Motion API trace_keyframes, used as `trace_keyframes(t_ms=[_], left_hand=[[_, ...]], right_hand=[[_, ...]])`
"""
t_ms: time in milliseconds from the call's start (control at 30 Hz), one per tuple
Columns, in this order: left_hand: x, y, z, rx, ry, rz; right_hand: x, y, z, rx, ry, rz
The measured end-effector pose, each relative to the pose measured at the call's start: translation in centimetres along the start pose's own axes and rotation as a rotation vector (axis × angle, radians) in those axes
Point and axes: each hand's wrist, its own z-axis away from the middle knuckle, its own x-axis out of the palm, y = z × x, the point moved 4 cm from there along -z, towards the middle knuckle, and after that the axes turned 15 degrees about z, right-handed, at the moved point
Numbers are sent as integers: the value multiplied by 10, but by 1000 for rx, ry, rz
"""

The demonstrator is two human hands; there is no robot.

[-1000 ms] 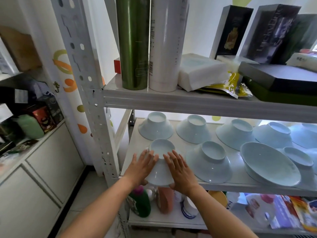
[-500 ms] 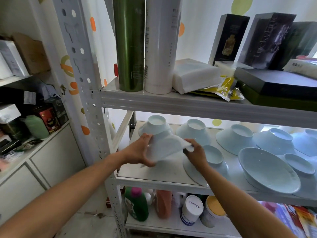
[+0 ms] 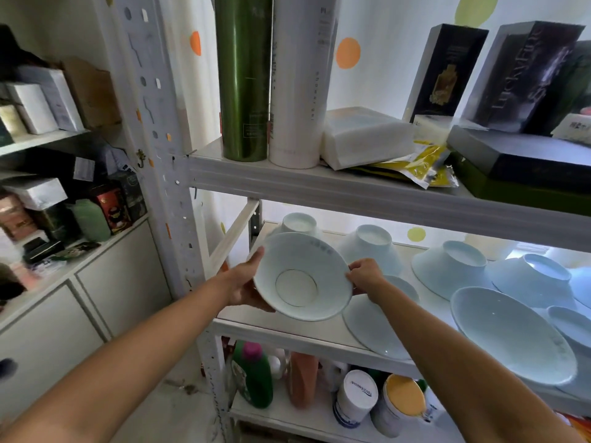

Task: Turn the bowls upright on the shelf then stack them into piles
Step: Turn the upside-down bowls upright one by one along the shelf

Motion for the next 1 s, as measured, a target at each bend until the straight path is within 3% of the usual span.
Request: trace_keyframes(t_ms=[100,200,433,533,633,833,1000], left_hand=[[-11,-2,-13,-21,153,71],[-16,-2,-17,-50,261,-10],[-3,9,-16,-19,417,-480],[-2,23,-30,87,469,-889],[2,40,-51,208,445,-1237],[28,67,-96,395,291,-1595],[32,84,-139,485,239,-1702]], right_hand=[[3,-1,-5,-4,-26,87],[4,1,-10,4,-114,155],[6,0,-22,-19,-206,242],[0,-13,-28,-130,-109,509],[-1,-32,-39,-295,43,704],[21,-55,-67,-409,-35,692],[42,-68,-89,-421,-54,755]])
